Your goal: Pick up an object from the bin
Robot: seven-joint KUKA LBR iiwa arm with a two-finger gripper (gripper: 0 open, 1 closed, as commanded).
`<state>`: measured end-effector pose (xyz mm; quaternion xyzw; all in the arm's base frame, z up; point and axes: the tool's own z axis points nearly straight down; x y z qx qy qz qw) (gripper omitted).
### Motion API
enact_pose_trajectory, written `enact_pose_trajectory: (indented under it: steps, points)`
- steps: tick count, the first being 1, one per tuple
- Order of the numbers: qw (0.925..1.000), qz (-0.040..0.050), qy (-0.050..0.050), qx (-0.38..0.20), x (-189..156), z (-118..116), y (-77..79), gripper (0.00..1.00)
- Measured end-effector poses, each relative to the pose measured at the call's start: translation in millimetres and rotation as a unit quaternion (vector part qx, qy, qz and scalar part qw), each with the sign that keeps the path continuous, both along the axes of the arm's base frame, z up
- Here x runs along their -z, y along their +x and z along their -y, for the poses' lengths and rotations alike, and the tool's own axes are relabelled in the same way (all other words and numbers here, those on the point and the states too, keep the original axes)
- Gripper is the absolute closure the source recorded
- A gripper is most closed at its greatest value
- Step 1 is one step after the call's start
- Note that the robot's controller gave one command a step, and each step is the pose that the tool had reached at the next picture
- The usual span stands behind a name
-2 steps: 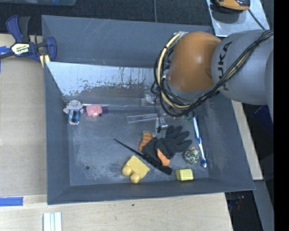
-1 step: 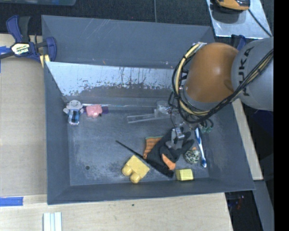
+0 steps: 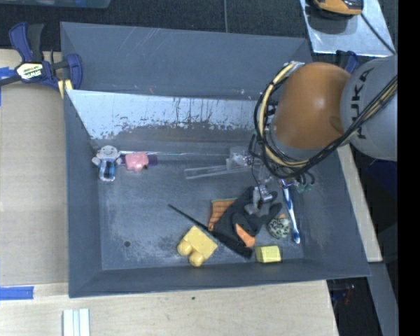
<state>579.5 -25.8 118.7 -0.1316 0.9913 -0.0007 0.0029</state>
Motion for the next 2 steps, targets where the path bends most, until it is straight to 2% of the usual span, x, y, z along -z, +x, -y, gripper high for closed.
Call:
enact_pose_trajectory:
  steps: [1, 2]
  points:
    - [0.9951, 0.0024, 0.001, 0.099, 38.7, 18.0, -6.2, 0.00]
    - [0.9903, 0.0072, -0.001, -0.139, 46.4, 21.5, 0.1, 1.00]
